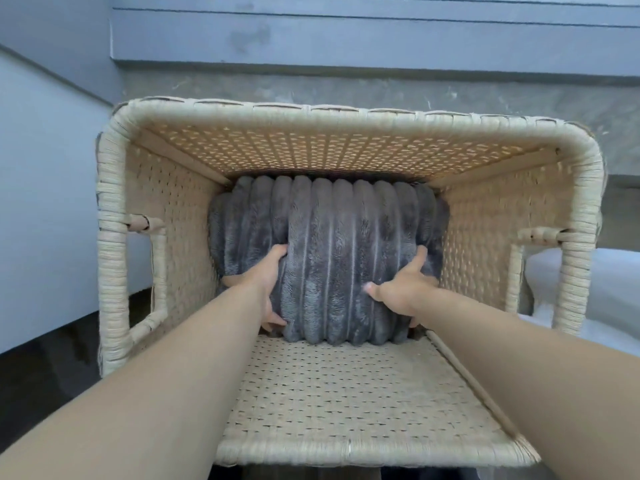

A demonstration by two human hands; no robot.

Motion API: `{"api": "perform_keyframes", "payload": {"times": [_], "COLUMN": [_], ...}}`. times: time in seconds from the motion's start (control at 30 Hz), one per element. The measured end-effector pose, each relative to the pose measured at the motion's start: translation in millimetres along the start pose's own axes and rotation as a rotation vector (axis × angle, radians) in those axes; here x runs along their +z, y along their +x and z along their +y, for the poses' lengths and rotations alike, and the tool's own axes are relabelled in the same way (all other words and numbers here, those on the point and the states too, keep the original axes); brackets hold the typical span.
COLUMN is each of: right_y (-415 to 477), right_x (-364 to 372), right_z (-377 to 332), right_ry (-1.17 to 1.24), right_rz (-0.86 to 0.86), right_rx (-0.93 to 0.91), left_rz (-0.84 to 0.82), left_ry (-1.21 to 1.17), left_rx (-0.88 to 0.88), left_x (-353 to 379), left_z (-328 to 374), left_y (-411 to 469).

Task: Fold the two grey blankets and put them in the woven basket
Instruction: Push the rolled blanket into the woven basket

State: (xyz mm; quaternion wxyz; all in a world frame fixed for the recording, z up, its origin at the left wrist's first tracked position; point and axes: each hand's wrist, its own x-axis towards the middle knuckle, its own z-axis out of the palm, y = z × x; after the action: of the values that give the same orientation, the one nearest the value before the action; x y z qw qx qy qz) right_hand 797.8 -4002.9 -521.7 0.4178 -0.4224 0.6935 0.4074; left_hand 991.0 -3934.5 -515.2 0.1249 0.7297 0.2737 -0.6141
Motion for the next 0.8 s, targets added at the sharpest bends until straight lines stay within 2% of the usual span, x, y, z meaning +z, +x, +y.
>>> {"api": "perform_keyframes", "payload": {"times": [0.17, 0.3, 0.4, 0.5, 0.57, 0.63, 0.7, 0.8], "right_y": [54, 76, 66, 42, 19, -1, -22, -49], "right_x": [28, 35, 31, 17, 6, -5, -17, -40], "right_z": [-20, -28, -22, -7, 2, 8, 11, 10], "right_ry": [-0.238, -0.495, -0.353, -0.017, -0.050, -0.157, -0.272, -0.425], "right_rz": [0.072, 0.066, 0.057, 0.029, 0.027, 0.052, 0.098, 0.295], "right_rx": [0.071, 0.041, 0.038, -0.004, -0.058, -0.093, -0.119, -0.295], "left_rz": [0.176, 0.085, 0.043, 0.171, 0.237, 0.204, 0.179, 0.309], "left_ry": [-0.118, -0.102, -0.086, -0.064, -0.006, 0.107, 0.345, 0.837], "left_rx": [0.110, 0.118, 0.110, 0.140, 0.121, 0.043, -0.002, 0.146], "left_x": [11, 9, 8, 6, 2, 0, -5, -7], "left_z": [-3, -3, -6, -17, -19, -8, 10, 27], "left_y": [52, 71, 67, 42, 23, -3, -27, -59]}}
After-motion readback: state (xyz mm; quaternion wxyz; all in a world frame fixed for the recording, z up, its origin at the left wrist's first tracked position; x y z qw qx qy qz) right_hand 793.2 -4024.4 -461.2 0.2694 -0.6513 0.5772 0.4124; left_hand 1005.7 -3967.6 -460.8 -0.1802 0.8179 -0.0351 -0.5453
